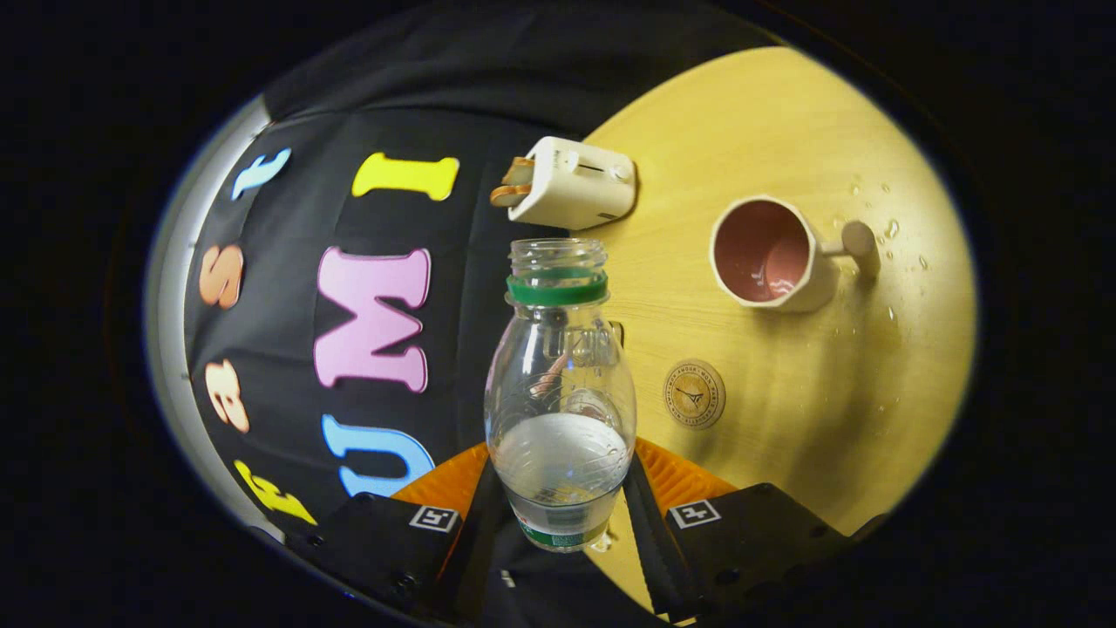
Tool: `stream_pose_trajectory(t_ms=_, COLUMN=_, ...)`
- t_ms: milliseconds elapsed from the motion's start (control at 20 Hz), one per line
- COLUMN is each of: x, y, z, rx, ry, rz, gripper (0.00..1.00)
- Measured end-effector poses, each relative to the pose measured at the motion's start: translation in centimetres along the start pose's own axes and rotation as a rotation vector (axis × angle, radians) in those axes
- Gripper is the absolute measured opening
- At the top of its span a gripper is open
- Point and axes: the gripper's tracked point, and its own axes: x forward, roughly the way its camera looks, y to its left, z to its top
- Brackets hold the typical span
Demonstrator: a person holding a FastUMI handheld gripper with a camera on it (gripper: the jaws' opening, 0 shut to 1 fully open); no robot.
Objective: Take the bottle from table, then pour the juice into the cup, finally place the bottle on the coaster
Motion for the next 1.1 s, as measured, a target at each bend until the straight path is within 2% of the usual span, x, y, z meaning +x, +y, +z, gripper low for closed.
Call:
stream_pose_trajectory(t_ms=200, x=-0.7, y=0.9, z=-0.7, rx=-0.326, ry=-0.078, rz=0.009, gripper=0.72)
stream_pose_trajectory(t_ms=400, x=-1.0, y=1.5, z=-1.4, rx=-0.593, ry=-0.188, rz=0.003, gripper=0.72)
stream_pose_trajectory(t_ms=750, x=3.0, y=-1.3, z=-4.4, rx=-0.928, ry=-0.137, rz=-0.053, gripper=0.72)
stream_pose_trajectory(t_ms=1000, x=6.2, y=-1.1, z=-4.1, rx=-1.096, ry=-0.161, rz=0.002, gripper=0.72)
stream_pose_trajectory(t_ms=1100, x=7.4, y=-1.3, z=-2.8, rx=-1.167, ry=-0.208, rz=-0.004, gripper=0.72)
